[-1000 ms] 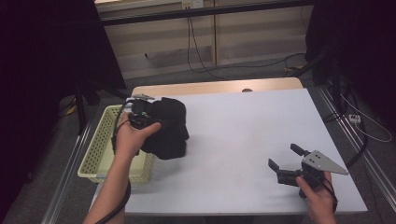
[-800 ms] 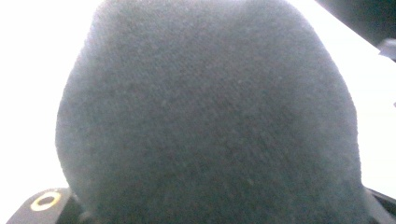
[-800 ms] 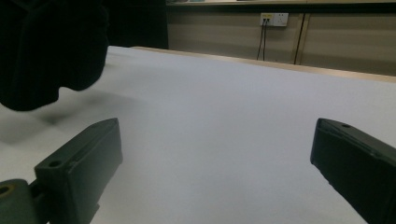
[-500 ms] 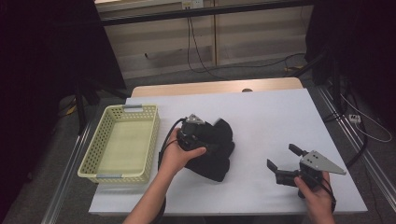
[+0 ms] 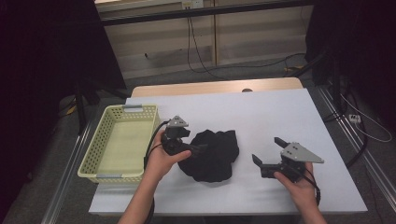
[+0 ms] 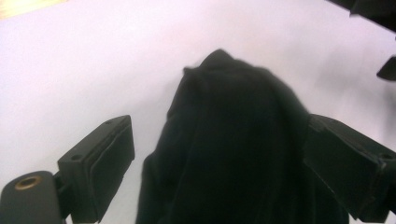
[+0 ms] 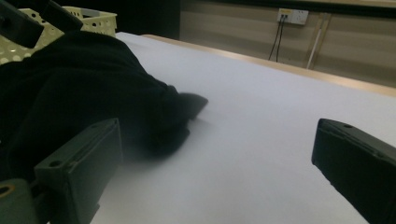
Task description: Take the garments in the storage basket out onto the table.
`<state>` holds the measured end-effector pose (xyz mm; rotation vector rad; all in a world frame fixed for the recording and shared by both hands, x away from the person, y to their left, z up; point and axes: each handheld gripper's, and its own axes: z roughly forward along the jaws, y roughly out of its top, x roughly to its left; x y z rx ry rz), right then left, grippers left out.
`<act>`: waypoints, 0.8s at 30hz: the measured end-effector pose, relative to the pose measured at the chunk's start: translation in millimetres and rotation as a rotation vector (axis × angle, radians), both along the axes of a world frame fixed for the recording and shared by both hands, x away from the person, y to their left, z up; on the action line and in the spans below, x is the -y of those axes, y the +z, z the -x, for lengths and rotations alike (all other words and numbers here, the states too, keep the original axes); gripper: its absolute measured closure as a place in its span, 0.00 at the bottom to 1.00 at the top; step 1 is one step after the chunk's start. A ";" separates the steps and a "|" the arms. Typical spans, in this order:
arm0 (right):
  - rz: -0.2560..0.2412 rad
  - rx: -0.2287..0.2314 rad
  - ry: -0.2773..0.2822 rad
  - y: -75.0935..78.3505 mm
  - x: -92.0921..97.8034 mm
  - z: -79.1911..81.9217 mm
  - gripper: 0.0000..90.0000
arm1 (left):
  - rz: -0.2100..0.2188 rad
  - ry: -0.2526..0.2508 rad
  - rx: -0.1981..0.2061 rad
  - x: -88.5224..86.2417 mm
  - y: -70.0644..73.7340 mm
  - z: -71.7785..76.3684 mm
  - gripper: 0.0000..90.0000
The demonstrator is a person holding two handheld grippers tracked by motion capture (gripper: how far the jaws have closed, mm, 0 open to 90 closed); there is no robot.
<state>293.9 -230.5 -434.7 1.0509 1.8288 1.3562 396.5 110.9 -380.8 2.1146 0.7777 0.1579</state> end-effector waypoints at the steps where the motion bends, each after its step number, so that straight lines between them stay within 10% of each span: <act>1: 0.001 -0.001 0.003 1.4 -5.6 -2.6 0.02 | 0.007 0.007 -0.001 -3.2 -1.4 0.5 0.11; 18: 0.043 -0.108 0.370 11.8 -112.5 -34.5 0.49 | -0.005 0.132 0.009 -33.9 -10.6 5.0 0.12; 24: 0.160 -0.189 0.364 -7.7 -122.6 -41.3 0.94 | -0.008 0.147 0.004 -34.2 -15.4 5.9 0.12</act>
